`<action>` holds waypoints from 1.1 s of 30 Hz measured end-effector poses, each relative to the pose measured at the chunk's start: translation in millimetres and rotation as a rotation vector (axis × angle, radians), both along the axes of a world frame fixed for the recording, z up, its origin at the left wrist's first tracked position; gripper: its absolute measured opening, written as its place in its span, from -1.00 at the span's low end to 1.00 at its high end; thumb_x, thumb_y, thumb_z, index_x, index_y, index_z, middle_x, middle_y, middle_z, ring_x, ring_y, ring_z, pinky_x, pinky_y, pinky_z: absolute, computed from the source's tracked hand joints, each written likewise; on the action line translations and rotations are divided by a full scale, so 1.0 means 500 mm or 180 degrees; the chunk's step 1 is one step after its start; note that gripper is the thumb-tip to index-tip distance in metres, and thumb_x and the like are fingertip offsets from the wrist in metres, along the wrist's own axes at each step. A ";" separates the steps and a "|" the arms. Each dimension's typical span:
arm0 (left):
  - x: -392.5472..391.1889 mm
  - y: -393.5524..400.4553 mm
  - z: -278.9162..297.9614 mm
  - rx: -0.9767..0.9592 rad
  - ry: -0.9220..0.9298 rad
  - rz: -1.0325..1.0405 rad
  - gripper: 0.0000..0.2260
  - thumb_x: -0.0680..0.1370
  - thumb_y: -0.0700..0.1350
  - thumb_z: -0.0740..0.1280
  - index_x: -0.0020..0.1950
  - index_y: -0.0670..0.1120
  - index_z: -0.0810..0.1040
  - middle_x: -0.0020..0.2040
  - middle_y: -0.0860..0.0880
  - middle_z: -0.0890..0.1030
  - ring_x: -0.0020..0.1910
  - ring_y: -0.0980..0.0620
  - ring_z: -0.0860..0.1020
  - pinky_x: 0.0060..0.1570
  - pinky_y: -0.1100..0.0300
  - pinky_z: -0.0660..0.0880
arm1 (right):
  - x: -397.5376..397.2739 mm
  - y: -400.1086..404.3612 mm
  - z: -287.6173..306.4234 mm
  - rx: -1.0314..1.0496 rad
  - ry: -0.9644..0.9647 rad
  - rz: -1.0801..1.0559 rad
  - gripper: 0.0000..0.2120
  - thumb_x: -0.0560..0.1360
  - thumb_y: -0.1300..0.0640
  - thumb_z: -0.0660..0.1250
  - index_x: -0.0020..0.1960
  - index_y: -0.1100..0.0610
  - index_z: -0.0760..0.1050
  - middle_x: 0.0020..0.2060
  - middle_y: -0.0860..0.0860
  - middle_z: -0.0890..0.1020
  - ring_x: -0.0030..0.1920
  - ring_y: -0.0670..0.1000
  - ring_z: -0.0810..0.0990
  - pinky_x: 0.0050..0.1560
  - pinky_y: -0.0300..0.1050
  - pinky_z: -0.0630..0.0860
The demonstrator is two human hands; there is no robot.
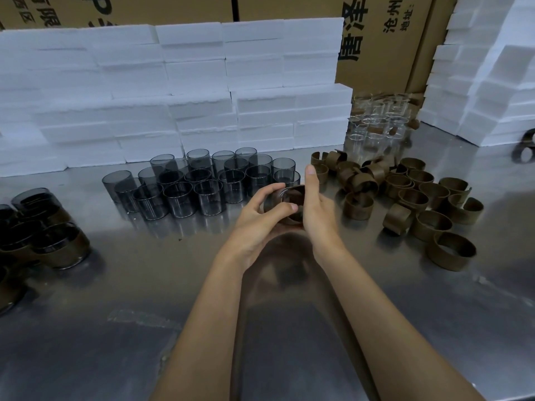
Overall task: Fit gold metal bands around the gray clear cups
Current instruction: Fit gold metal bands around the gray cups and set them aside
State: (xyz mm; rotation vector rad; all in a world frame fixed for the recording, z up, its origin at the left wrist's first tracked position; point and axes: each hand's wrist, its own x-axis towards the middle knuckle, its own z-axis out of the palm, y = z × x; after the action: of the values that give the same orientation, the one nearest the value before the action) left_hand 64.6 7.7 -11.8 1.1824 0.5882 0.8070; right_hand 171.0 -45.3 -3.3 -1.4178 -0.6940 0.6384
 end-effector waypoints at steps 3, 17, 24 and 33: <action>0.003 -0.004 -0.005 0.0026 0.0009 -0.0075 -0.56 0.44 -0.28 0.52 0.28 0.00 0.63 0.21 -0.22 0.66 0.11 -0.18 0.69 0.15 -0.19 0.62 | 0.008 0.007 -0.007 0.0017 0.0084 -0.0210 -0.42 0.57 -0.43 0.13 -0.30 -0.09 0.71 -0.32 -0.14 0.73 -0.25 -0.21 0.69 -0.23 -0.28 0.58; 0.011 -0.006 0.017 -0.0152 0.0456 0.0973 -0.46 0.59 0.29 0.31 0.05 -0.21 0.67 -0.21 -0.17 0.71 -0.38 -0.02 0.63 -0.42 0.18 0.53 | -0.011 0.021 -0.010 0.0012 0.0536 -0.0030 -0.53 0.61 -0.31 0.20 0.04 0.08 0.61 -0.03 0.05 0.74 0.07 0.06 0.71 0.17 0.07 0.62; 0.016 -0.011 0.018 -0.0162 0.1014 0.0860 -0.67 0.60 0.21 0.29 -0.12 -0.02 0.62 -0.40 0.10 0.60 -0.47 0.13 0.54 -0.43 0.31 0.39 | -0.003 0.001 0.002 0.0016 0.1705 0.0486 -0.38 0.61 -0.23 0.15 0.25 0.30 0.60 0.00 0.22 0.72 -0.03 0.14 0.67 0.21 0.08 0.56; 0.042 -0.035 0.014 -0.0509 0.0281 0.1210 -0.78 0.56 -0.04 0.40 -0.20 -0.14 0.67 -0.25 -0.13 0.70 -0.28 -0.05 0.67 -0.20 0.14 0.58 | -0.016 -0.007 0.006 0.0121 0.2209 0.0484 -0.76 0.55 0.04 0.30 -0.21 0.17 0.52 -0.37 0.09 0.62 -0.35 0.06 0.58 -0.21 -0.11 0.53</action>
State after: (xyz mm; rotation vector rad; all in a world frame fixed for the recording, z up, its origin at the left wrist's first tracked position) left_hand 85.5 -10.0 -4.7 0.9753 0.9513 1.0105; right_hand 163.1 -48.9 -0.1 -1.0113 -0.2560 1.1537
